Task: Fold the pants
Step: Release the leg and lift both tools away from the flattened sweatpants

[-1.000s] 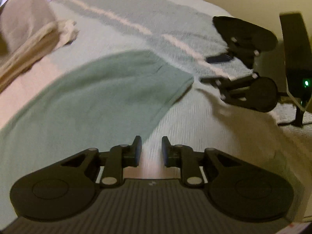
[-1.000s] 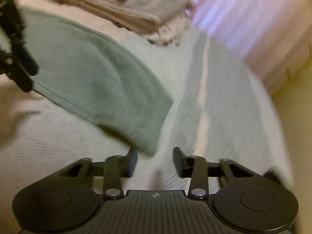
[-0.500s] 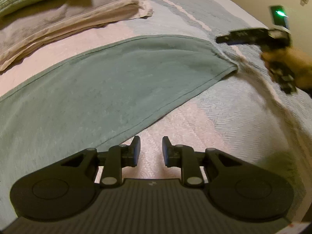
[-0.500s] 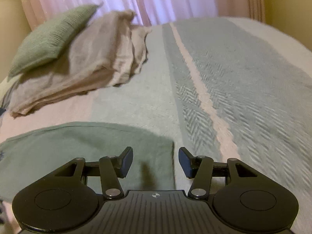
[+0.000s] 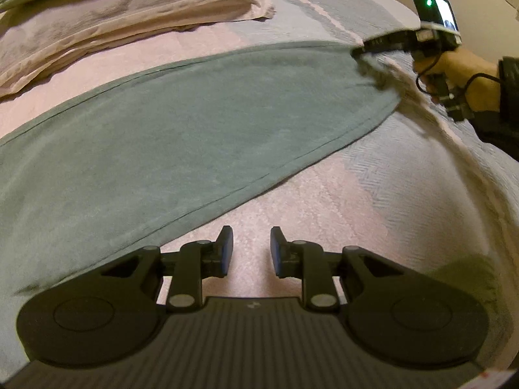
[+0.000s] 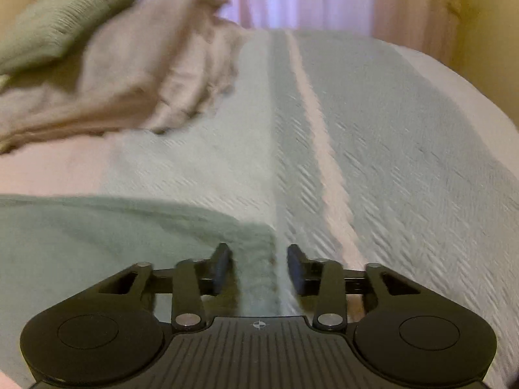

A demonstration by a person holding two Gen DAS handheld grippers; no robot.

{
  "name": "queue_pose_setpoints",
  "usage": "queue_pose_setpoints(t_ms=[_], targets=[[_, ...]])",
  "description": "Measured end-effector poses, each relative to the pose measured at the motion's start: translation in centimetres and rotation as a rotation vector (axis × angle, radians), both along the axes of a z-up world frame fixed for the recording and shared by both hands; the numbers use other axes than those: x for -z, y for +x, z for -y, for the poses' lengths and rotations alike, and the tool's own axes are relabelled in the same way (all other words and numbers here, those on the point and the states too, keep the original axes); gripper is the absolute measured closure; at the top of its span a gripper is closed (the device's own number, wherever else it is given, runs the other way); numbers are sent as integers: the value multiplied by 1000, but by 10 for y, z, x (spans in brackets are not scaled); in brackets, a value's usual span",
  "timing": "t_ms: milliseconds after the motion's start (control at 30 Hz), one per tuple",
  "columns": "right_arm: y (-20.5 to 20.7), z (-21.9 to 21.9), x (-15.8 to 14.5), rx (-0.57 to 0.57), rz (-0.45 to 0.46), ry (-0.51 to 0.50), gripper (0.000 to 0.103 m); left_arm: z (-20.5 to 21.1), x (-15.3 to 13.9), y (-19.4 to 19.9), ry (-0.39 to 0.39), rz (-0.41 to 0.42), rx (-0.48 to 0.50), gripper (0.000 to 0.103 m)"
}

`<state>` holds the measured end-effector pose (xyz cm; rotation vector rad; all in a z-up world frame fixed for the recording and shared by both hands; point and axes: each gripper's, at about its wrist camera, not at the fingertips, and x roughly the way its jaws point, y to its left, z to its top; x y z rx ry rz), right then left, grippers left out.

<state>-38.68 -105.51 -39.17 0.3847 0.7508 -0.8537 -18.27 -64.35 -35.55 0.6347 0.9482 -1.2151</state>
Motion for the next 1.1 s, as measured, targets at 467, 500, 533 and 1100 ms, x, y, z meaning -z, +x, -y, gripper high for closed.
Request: queue_pose_setpoints(t_ms=[467, 500, 533, 1100], targets=[[-91, -151, -34, -2, -7, 225, 48, -118, -55, -3, 45, 33, -261, 75], [-96, -164, -40, -9, -8, 240, 47, -130, -60, -4, 52, 29, -290, 75], [-99, -178, -46, -19, -8, 259, 44, -144, -66, -5, 58, 27, -322, 73], [-150, -394, -126, 177, -32, 375, 26, -308, -128, 34, 78, 36, -337, 12]])
